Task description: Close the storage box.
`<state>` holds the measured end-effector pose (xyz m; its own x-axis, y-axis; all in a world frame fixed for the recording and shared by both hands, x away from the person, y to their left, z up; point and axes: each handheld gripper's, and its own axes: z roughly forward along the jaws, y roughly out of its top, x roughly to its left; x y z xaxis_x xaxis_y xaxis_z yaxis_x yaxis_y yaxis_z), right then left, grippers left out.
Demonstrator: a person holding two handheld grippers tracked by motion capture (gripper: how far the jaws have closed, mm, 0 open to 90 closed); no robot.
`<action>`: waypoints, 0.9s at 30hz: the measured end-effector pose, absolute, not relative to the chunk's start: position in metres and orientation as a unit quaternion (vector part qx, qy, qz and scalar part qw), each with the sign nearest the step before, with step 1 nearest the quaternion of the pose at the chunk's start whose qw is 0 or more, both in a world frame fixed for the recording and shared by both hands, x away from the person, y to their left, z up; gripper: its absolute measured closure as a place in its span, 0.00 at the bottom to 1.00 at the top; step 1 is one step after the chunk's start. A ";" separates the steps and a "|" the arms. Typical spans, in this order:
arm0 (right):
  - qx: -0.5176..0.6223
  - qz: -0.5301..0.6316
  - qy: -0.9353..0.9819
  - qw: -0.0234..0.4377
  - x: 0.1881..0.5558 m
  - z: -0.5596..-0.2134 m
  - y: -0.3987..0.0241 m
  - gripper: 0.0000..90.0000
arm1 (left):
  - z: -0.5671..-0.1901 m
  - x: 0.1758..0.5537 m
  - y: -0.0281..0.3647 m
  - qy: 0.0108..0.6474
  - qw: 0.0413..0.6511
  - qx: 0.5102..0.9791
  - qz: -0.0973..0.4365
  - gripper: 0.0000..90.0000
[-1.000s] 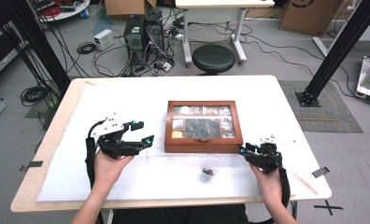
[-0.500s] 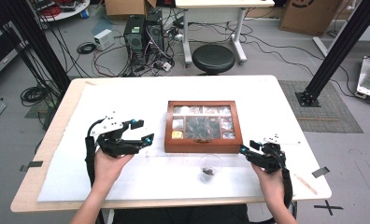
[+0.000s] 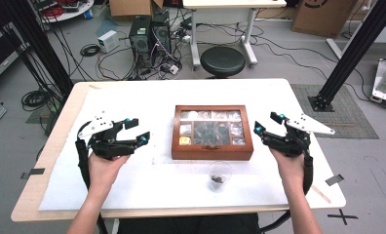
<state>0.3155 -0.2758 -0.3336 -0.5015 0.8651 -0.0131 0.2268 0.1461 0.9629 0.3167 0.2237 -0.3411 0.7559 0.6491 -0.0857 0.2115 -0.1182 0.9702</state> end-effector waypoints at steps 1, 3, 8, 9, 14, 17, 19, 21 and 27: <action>0.390 0.524 0.690 0.312 0.317 -0.328 -0.275 0.36 | -0.341 0.317 0.224 0.297 0.594 0.725 0.184 0.35; 0.387 0.527 0.687 0.316 0.318 -0.323 -0.275 0.34 | -0.341 0.318 0.227 0.303 0.594 0.722 0.185 0.35; 0.379 0.549 0.673 0.320 0.315 -0.315 -0.280 0.33 | -0.342 0.319 0.237 0.314 0.590 0.718 0.193 0.35; 0.379 0.549 0.673 0.320 0.315 -0.315 -0.280 0.33 | -0.342 0.319 0.237 0.314 0.590 0.718 0.193 0.35; 0.392 0.556 0.663 0.314 0.315 -0.324 -0.291 0.28 | -0.340 0.318 0.244 0.323 0.590 0.712 0.202 0.34; 0.389 0.556 0.665 0.313 0.315 -0.324 -0.292 0.28 | -0.339 0.318 0.244 0.322 0.591 0.711 0.204 0.34; 0.388 0.556 0.666 0.312 0.315 -0.323 -0.292 0.28 | -0.339 0.318 0.244 0.323 0.591 0.711 0.203 0.34; 0.388 0.556 0.666 0.312 0.315 -0.324 -0.292 0.28 | -0.340 0.318 0.244 0.323 0.590 0.712 0.203 0.34; 0.384 0.555 0.673 0.303 0.316 -0.323 -0.292 0.28 | -0.338 0.318 0.245 0.319 0.586 0.715 0.207 0.34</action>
<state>0.3164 -0.2922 -0.3233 -0.5221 0.8527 0.0181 0.1809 0.0900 0.9794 0.3180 0.2454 -0.3378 0.7107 0.6992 -0.0778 0.2137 -0.1092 0.9708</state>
